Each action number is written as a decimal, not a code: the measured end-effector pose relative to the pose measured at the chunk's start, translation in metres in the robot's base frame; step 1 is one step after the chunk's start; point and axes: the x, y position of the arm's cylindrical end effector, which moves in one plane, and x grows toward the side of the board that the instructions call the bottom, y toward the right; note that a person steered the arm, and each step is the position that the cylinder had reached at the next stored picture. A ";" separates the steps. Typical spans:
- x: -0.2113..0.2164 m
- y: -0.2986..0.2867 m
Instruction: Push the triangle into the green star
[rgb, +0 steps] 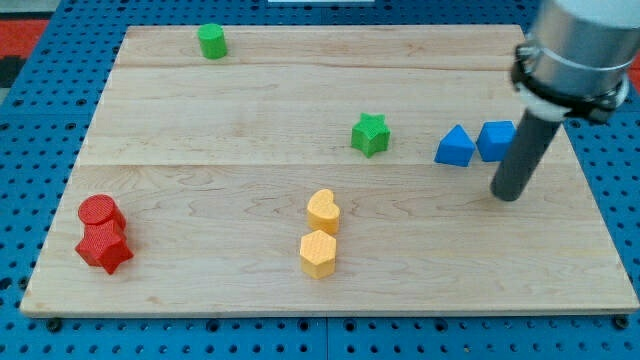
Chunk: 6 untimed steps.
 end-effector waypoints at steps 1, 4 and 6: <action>-0.040 -0.016; -0.032 -0.061; -0.031 -0.053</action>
